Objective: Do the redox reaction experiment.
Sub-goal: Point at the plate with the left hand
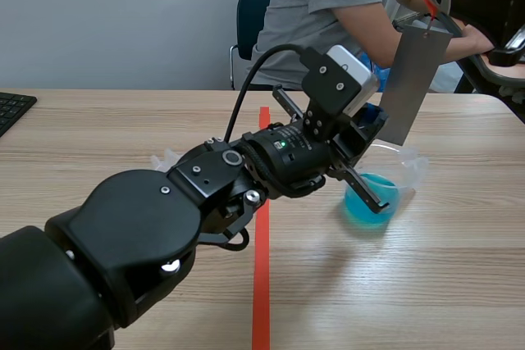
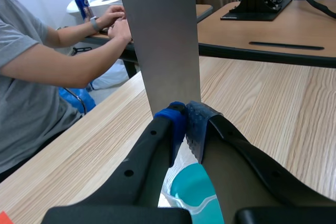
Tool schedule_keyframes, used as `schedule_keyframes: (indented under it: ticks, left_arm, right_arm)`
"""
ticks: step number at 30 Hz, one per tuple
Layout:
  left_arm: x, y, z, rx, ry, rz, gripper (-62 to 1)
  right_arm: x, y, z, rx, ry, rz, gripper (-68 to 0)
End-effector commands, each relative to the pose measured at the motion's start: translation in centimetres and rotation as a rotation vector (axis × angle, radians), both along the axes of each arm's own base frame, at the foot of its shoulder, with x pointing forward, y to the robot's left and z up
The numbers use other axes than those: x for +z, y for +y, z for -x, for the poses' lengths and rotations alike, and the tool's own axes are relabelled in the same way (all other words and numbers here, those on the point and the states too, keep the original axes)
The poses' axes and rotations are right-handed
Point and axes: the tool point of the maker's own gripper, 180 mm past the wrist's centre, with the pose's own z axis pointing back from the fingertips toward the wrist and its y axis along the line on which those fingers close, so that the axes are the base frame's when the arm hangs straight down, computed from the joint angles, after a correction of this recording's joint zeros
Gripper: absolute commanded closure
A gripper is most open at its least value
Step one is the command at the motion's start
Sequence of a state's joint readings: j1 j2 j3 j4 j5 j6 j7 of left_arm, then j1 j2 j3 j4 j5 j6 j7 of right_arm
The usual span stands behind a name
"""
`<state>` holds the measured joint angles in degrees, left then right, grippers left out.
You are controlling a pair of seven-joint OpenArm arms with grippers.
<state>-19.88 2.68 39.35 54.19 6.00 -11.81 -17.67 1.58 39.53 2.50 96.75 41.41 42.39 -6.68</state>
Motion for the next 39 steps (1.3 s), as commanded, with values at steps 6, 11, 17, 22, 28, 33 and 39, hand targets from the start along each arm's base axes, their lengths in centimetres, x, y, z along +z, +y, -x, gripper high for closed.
schedule_keyframes:
  ticks: [6,11,17,22,28,33,39]
  left_arm:
    - [1.9,-0.6,-0.4,-0.002,-0.034,0.039,-1.8]
    - [1.8,-0.6,-0.4,-0.004,-0.041,0.028,-1.8]
    - [1.3,-0.7,-0.2,-0.014,-0.068,-0.02,-1.8]
    - [1.1,-0.8,-0.1,-0.017,-0.089,-0.047,-1.8]
    - [0.7,-0.8,-0.2,-0.013,-0.082,-0.07,-1.8]
    - [0.6,-0.7,-0.2,-0.012,-0.08,-0.074,-1.8]
    - [0.6,-0.7,-0.2,-0.012,-0.08,-0.074,-1.8]
  right_arm:
    - [1.6,0.1,-0.1,0.014,-0.044,-0.011,-0.4]
    - [1.6,0.1,-0.1,0.014,-0.044,-0.011,-0.5]
    - [1.6,0.1,-0.1,0.014,-0.044,-0.011,-0.4]
    - [1.6,0.1,-0.1,0.014,-0.044,-0.011,-0.5]
    - [1.6,0.1,-0.1,0.014,-0.044,-0.011,-0.4]
    - [1.6,0.1,-0.1,0.014,-0.044,-0.011,-0.4]
    - [1.6,0.1,-0.1,0.014,-0.044,-0.011,-0.4]
